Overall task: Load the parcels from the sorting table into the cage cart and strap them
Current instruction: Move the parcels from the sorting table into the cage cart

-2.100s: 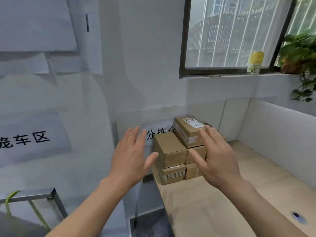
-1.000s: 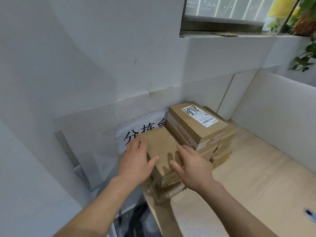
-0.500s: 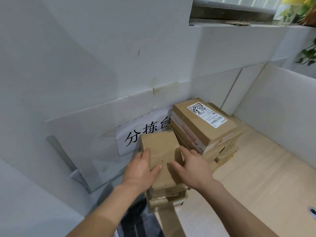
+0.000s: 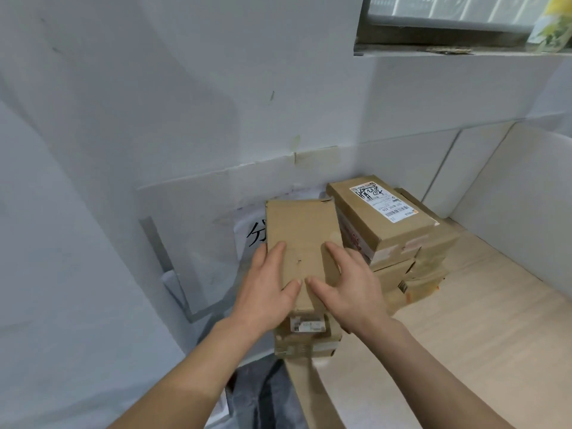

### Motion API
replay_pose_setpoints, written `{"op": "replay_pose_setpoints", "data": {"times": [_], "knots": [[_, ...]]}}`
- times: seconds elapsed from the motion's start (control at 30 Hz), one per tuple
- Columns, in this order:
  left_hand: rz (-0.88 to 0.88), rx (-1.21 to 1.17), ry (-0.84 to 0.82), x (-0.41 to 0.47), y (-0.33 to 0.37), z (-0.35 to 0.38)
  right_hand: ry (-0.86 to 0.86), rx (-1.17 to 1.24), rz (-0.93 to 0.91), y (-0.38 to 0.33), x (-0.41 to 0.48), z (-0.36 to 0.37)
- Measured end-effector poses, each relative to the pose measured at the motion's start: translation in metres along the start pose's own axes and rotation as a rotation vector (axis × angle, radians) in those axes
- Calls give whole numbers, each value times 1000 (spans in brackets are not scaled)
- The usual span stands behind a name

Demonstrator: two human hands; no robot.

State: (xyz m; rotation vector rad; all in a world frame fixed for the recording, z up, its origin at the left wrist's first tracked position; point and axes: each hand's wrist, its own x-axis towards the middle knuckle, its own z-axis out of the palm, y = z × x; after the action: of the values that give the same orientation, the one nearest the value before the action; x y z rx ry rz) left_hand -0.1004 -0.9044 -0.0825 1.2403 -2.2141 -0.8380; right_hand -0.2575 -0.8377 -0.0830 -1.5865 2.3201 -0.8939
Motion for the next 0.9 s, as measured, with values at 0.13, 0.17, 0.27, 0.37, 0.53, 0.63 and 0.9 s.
{"op": "replay_pose_setpoints", "data": {"times": [0.13, 0.17, 0.27, 0.37, 0.53, 0.63, 0.9], "knots": [[46, 4, 150, -41, 25, -18, 136, 133, -140, -12, -27, -22], [71, 7, 187, -52, 32, -22, 161, 161, -176, -14, -34, -28], [104, 37, 278, -86, 51, -37, 208, 234, -281, -23, -55, -43], [132, 84, 376, -117, 62, -53, 251, 284, -373, -38, -74, -55], [141, 169, 556, -166, 62, -84, 258, 372, -525, -73, -102, -61], [162, 215, 648, -197, 52, -104, 241, 394, -597, -99, -121, -57], [91, 248, 824, -301, 9, -169, 146, 430, -796, -192, -186, -19]]}}
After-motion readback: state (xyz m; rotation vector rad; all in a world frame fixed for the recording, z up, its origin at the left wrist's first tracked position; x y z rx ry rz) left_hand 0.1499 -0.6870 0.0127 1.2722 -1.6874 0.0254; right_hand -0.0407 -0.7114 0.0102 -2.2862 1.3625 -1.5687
